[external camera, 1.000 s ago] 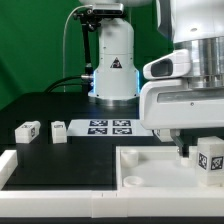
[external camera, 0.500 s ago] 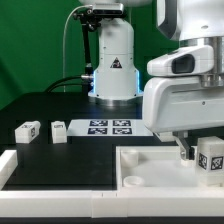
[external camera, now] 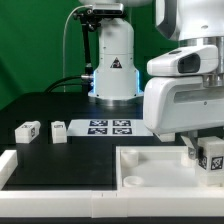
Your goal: Assemble one leg
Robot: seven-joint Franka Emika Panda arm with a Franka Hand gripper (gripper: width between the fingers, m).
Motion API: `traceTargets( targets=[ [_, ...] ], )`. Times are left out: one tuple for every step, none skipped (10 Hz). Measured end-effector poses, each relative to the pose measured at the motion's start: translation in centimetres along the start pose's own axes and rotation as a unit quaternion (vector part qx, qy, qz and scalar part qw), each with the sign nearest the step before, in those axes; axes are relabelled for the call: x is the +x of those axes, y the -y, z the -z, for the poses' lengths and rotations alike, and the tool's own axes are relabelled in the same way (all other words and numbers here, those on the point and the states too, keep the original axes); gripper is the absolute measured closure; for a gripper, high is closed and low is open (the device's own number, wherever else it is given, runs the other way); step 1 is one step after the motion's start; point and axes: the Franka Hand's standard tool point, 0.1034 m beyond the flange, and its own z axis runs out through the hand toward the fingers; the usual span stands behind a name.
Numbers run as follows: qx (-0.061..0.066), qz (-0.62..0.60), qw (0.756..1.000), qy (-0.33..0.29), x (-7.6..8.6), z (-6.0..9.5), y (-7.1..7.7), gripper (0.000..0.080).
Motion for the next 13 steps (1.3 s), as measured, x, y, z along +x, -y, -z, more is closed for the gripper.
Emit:
traceTargets(
  targets=[
    [0.0, 0.0, 1.0, 0.0, 0.0, 0.0, 0.0, 0.0509],
    [0.0, -0.013, 1.0, 0.0, 0.0, 0.0, 0.0, 0.0509],
    [0.001, -0.029, 1.0, 0.0, 0.01, 0.0, 0.01, 0.0509],
    [0.001, -0.076, 0.997, 0.0, -0.01, 0.0, -0.05, 0.0509],
    [0.0, -0.144, 0.99, -0.004, -0.04, 0.01, -0.1, 0.0509],
    [0.0, -0.229, 0.973, -0.008, -0.1, -0.03, -0.22, 0.0509],
    [0.002, -0.288, 0.958, -0.008, -0.13, -0.04, -0.27, 0.0509],
    [0.002, -0.355, 0.935, -0.008, -0.17, -0.05, -0.3, 0.0509],
    [0.001, -0.411, 0.912, -0.008, -0.22, -0.06, -0.24, 0.0509],
    [-0.003, -0.476, 0.879, -0.007, -0.28, -0.06, -0.21, 0.0509],
    [-0.004, -0.537, 0.844, -0.007, -0.33, -0.1, -0.16, 0.0509],
    [-0.006, -0.592, 0.806, -0.008, -0.34, -0.11, -0.08, 0.0508],
    [-0.008, -0.65, 0.76, -0.01, -0.36, -0.11, 0.11, 0.0508]
  ],
)
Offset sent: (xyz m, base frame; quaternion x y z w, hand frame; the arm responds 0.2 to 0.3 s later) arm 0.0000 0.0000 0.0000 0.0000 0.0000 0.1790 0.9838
